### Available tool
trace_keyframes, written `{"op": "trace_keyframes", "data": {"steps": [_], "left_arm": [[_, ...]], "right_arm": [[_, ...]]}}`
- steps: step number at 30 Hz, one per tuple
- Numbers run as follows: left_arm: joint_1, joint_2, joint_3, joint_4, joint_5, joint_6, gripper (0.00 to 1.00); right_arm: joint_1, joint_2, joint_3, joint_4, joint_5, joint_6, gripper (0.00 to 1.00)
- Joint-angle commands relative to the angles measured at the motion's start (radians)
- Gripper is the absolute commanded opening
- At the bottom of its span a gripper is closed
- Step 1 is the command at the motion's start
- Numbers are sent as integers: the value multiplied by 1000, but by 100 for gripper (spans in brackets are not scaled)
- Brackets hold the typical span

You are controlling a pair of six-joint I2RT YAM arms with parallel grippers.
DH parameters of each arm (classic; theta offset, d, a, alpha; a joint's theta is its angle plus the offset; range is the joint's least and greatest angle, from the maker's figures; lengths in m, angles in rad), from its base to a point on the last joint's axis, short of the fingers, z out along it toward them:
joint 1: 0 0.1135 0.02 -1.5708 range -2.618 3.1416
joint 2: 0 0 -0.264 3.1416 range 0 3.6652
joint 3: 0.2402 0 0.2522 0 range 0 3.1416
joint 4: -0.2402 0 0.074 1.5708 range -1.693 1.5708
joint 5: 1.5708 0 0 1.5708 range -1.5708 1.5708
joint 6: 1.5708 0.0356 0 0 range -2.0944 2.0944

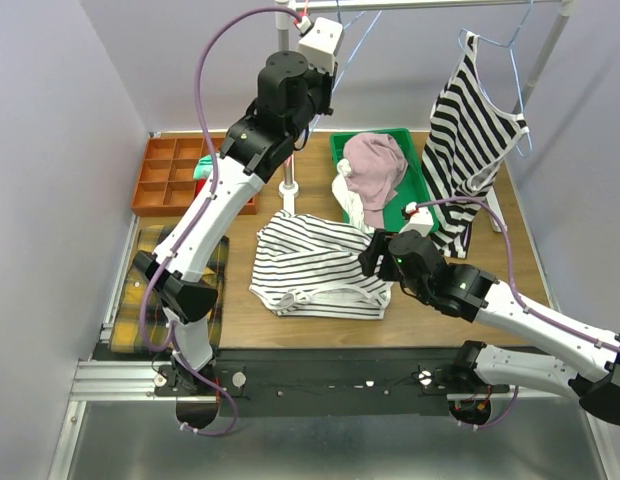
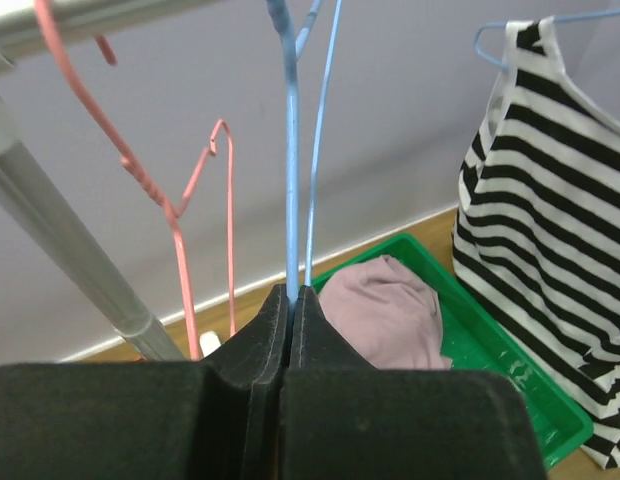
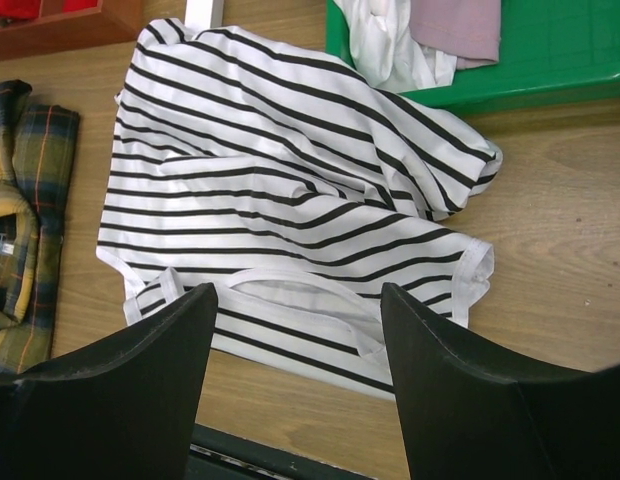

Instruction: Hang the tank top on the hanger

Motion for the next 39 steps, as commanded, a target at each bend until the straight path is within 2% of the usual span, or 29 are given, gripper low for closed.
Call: {"op": "trace_keyframes", "data": {"steps": [1, 6, 9, 10, 13, 15, 20, 23, 26, 31, 34, 39], "left_arm": [[-6, 4, 58, 10, 23, 33, 0], [-9, -73, -48, 13, 77, 51, 0], [-28, -159, -202, 16, 85, 70, 0], [-35, -183, -295, 21, 91, 70, 0], [-73, -312, -458, 39, 93, 67, 0], [-102, -419, -626, 45, 70, 62, 0], [-194, -622, -878, -54, 30, -44, 0], [-235, -746, -980, -141, 19, -102, 0], [-266, -853, -1032, -261, 39, -111, 0], [-268, -924, -1057, -422, 91, -95, 0], [-269, -946, -1079, -468, 100, -87, 0], [-277, -978, -1085, -505, 163, -91, 0]], "right_arm": [[-1, -8, 30, -29, 43, -7, 75], [0, -21, 41, -55, 63, -6, 75], [0, -24, 53, -82, 66, -6, 75], [0, -28, 56, -92, 57, -6, 75], [0, -27, 42, -103, 21, -9, 74], [-1, -15, 22, -99, 0, -17, 72], [-1, 89, 19, -39, -72, -27, 66], [-1, 133, 16, -17, -103, -32, 65], [-1, 145, -40, -11, -124, -7, 63], [-1, 139, -140, -25, -170, 91, 60], [-1, 140, -191, -28, -188, 137, 60], [-1, 136, -202, -48, -105, 180, 61]]}}
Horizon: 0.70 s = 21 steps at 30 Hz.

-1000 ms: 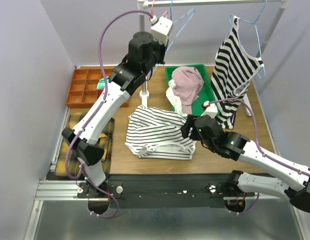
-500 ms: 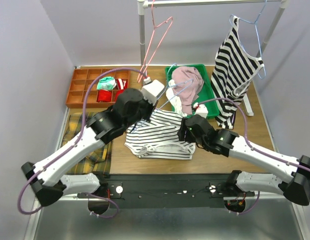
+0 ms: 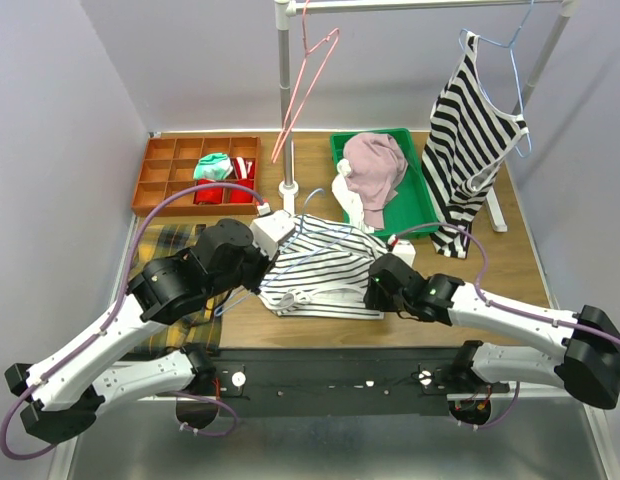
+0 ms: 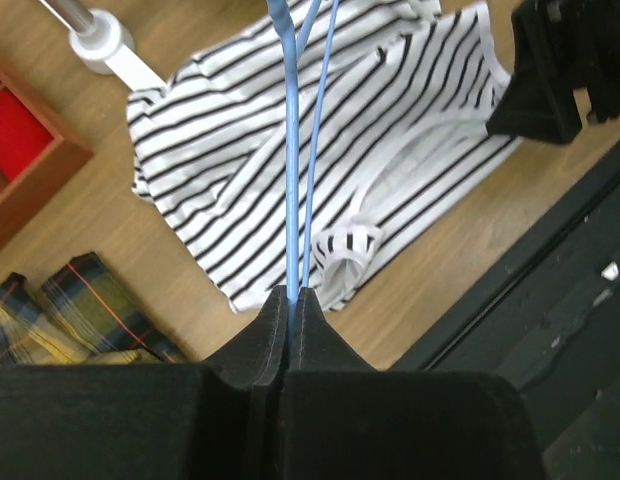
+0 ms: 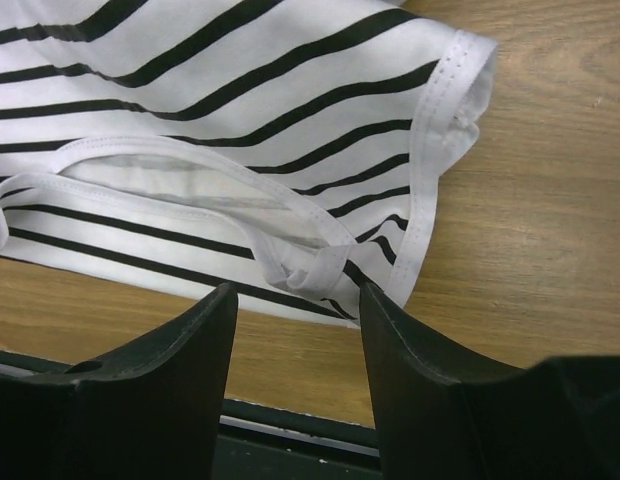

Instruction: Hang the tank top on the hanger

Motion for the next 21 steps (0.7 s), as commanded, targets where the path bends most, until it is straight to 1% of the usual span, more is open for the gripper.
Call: {"op": "trace_keyframes", "data": {"steps": [1, 5, 8, 11, 12, 14, 15, 16, 18, 21], "left_arm": [[-13, -25, 5, -99, 81, -4, 0], [-69, -35, 13, -129, 99, 9, 0], [-98, -41, 1, -143, 139, 13, 0], [-133, -39, -18, -139, 144, 15, 0], [-142, -30, -16, -140, 144, 15, 0], [-150, -3, -16, -139, 173, 19, 0], [-155, 10, -16, -139, 177, 19, 0], [-168, 20, -18, -136, 179, 21, 0], [-185, 53, -13, -139, 185, 24, 0], [-210, 80, -6, -143, 170, 27, 0]], "right_arm": [[-1, -6, -1, -30, 59, 78, 61], [-3, 0, -20, -10, 84, 98, 61], [-1, -1, -60, 2, 75, 115, 58], [-1, -24, -106, 11, 67, 139, 49], [-1, -37, -115, 11, 63, 150, 43], [-1, -64, -129, 13, 59, 159, 38], [-1, -74, -135, 7, 62, 167, 31], [-1, -87, -139, 2, 64, 171, 28], [-1, -100, -147, -2, 76, 178, 23], [-1, -113, -144, -12, 93, 184, 19]]}}
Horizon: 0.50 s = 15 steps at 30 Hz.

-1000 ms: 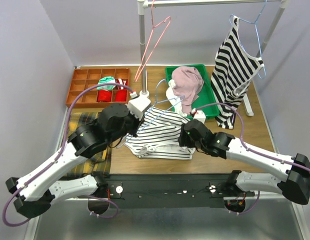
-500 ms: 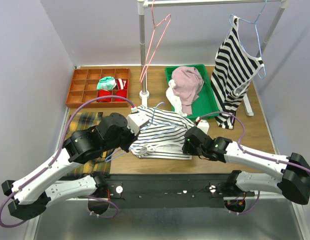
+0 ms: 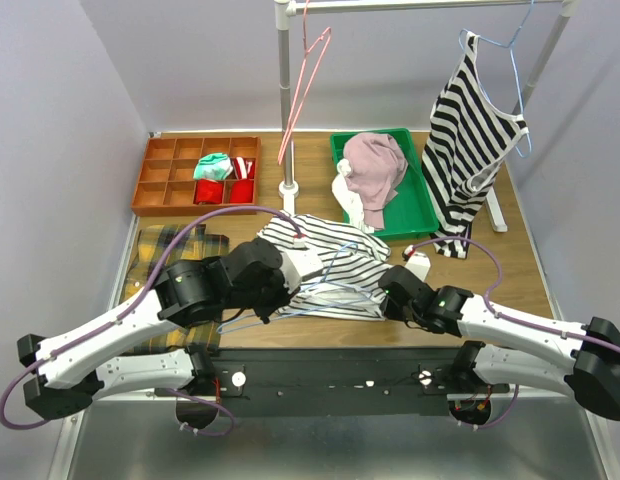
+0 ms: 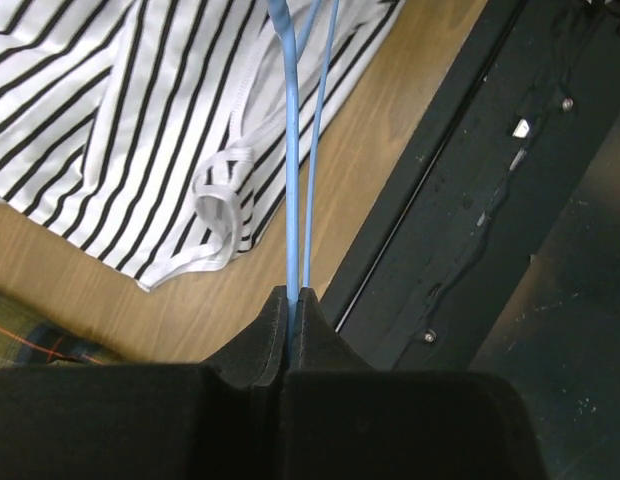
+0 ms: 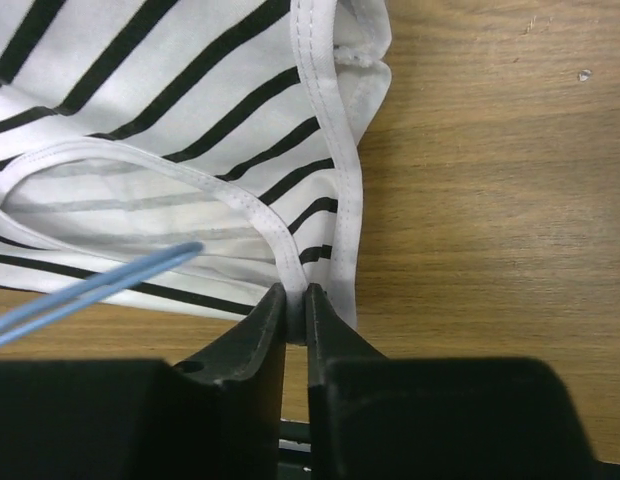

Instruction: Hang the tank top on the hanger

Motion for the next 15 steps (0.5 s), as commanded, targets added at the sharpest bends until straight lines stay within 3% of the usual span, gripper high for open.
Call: {"op": "trace_keyframes", "data": {"steps": [1, 15], "left_arm": [[-35, 43, 7, -15, 36, 18, 0], [-44, 115, 57, -19, 0, 45, 0]], "right_arm": [[-1, -28, -9, -21, 55, 38, 18], [-1, -61, 77, -75, 92, -12, 3]]}}
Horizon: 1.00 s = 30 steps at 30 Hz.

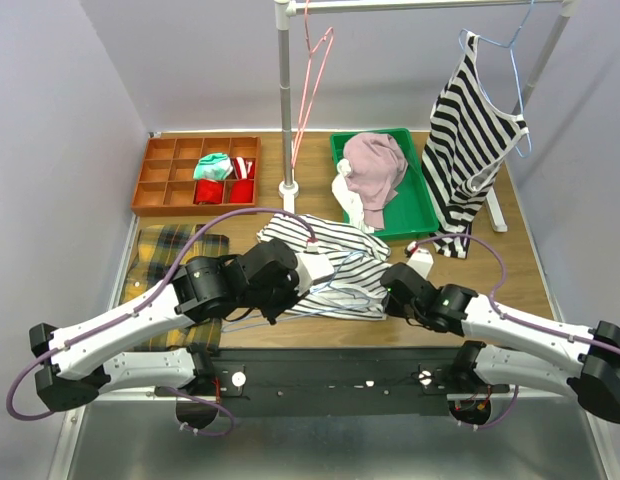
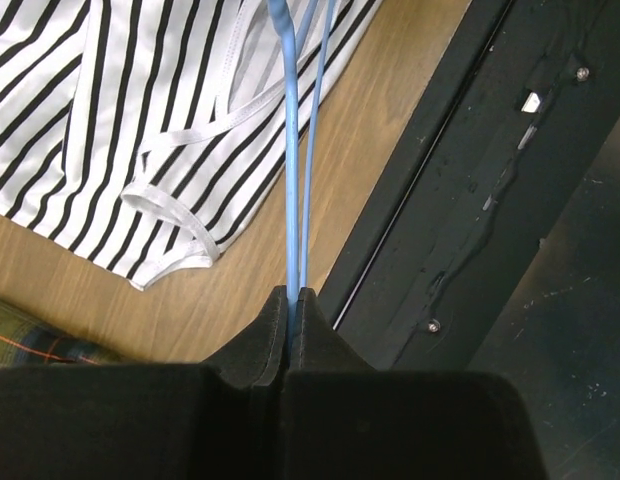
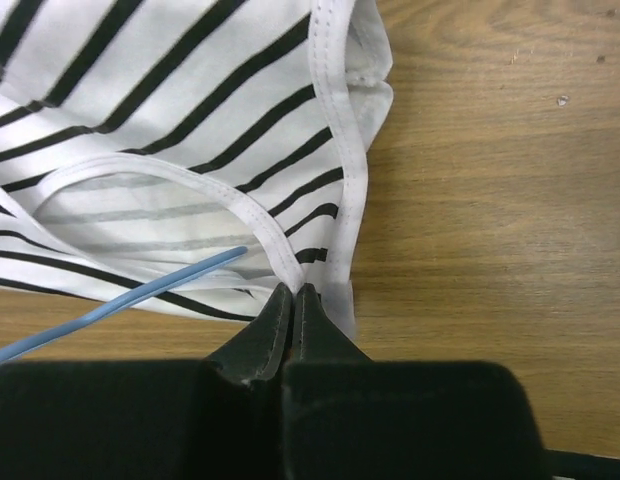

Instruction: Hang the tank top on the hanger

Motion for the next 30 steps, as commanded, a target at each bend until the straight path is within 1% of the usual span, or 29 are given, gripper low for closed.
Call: {"op": "trace_keyframes", "data": {"steps": [1, 7, 8, 12, 16, 20, 22, 26, 30], "left_arm": [[-5, 38, 63, -19, 2, 37, 0], [-8, 51, 86, 30, 2, 54, 0], [-7, 52, 91, 33, 27, 55, 0], [-7, 62, 83, 84, 47, 55, 0], [-7, 32, 51, 203, 81, 40, 0], [-7, 6, 14, 283, 96, 21, 0], [-7, 11, 5, 312, 78, 5, 0], [-5, 20, -35, 386, -46, -28, 0], [-4, 43, -75, 467, -85, -61, 0]], "right_arm": [[-1, -33, 63, -52, 65, -17, 3], [-1, -32, 157, -64, 62, -78, 3], [0, -29, 178, -73, 67, -86, 3], [-1, -30, 270, -113, 111, -127, 4], [-1, -24, 332, -148, 134, -165, 6], [-1, -32, 363, -171, 148, -181, 7], [-1, -38, 376, -174, 153, -189, 8], [-1, -59, 386, -196, 151, -193, 8], [-1, -113, 383, -213, 147, -190, 9]]}}
